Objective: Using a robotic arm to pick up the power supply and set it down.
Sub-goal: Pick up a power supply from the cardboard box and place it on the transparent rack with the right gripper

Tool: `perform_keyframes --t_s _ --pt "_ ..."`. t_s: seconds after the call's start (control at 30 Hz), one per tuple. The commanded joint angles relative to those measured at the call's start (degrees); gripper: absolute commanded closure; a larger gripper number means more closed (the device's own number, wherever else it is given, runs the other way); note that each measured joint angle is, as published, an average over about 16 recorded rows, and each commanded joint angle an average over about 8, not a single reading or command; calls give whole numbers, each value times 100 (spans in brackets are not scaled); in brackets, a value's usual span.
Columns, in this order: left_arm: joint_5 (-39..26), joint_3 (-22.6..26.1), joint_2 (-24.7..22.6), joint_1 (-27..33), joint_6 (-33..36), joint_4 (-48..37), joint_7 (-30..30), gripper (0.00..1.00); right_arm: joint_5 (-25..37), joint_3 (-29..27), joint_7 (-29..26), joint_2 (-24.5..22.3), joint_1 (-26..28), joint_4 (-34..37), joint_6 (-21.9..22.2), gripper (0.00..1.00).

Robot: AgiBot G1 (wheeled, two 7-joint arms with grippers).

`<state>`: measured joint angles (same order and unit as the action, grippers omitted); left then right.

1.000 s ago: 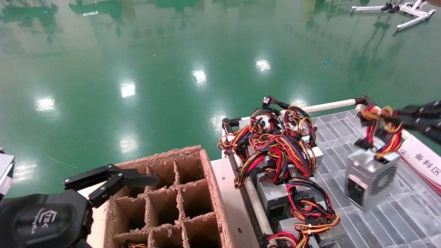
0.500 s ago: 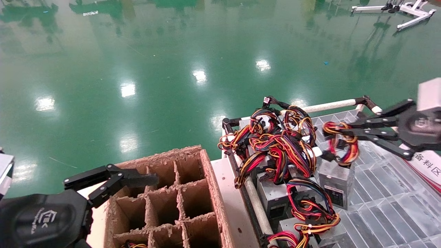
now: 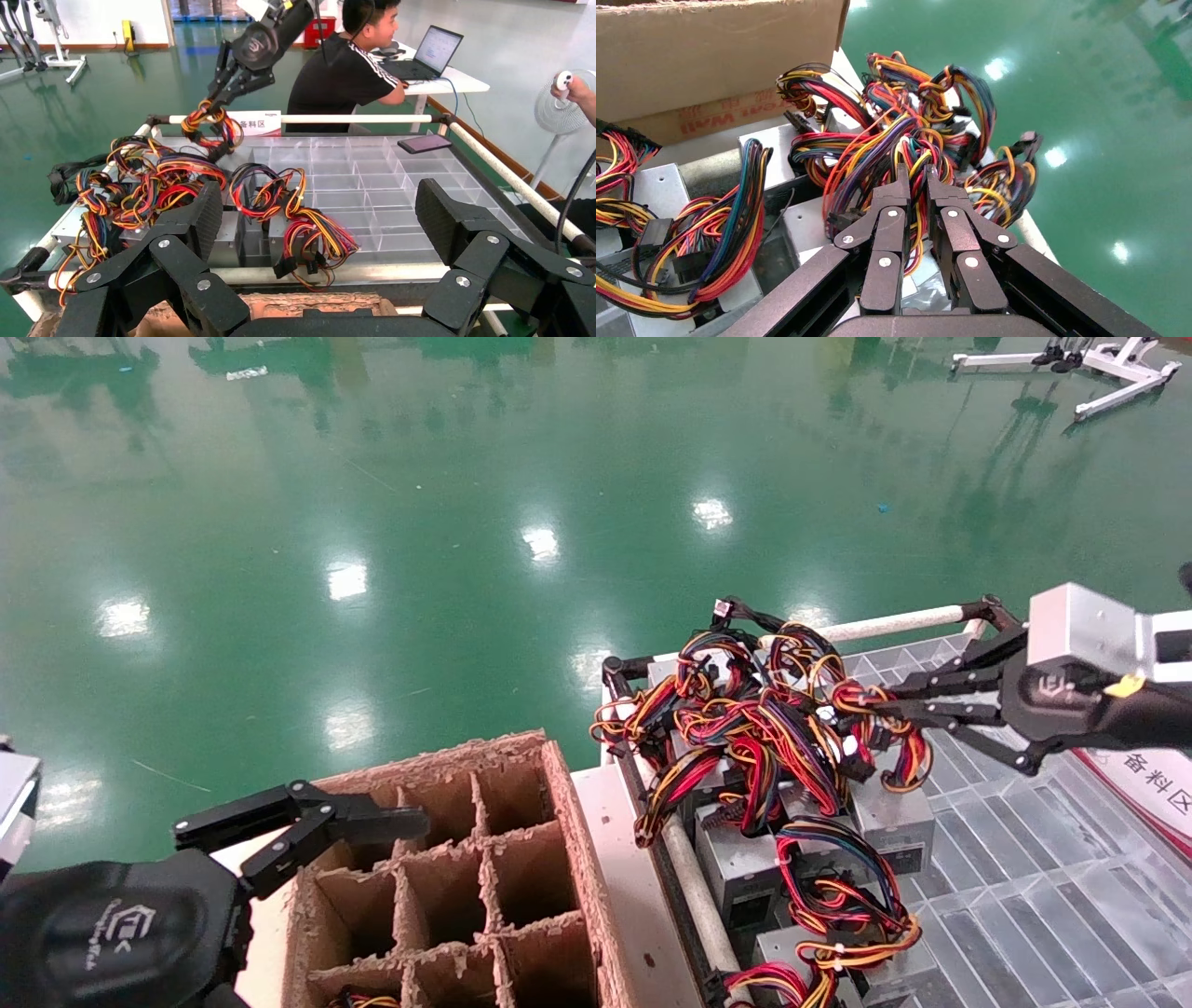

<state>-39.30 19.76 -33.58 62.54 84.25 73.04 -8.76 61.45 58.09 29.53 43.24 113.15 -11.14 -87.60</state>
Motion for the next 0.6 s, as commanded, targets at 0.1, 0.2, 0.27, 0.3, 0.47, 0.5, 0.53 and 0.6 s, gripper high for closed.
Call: perform_keyframes --t_s 0.1,0.2,0.27,0.3,0.47,0.5,0.53,0.6 --pt "0 0 0 0 0 0 0 0 -203 -120 235 67 -214 343 -1 100" --pt "1 1 0 0 0 0 0 0 -507 -312 390 84 -473 591 -13 100" --pt "1 1 0 0 0 0 0 0 -743 -467 483 94 -654 744 -25 100" --pt "1 1 0 0 0 0 1 0 -860 -545 525 100 -743 812 -32 100" --pt "1 2 1 0 -1 0 1 0 -1430 -932 741 144 -1212 1108 -36 100" --pt "1 2 1 0 -1 0 1 0 -1539 -1008 779 156 -1314 1161 -34 100" --pt "1 2 1 0 -1 0 1 0 -1653 -1088 820 169 -1423 1214 -31 100" --pt "1 2 1 1 -1 0 1 0 -1896 -1261 892 202 -1655 1322 -26 100"
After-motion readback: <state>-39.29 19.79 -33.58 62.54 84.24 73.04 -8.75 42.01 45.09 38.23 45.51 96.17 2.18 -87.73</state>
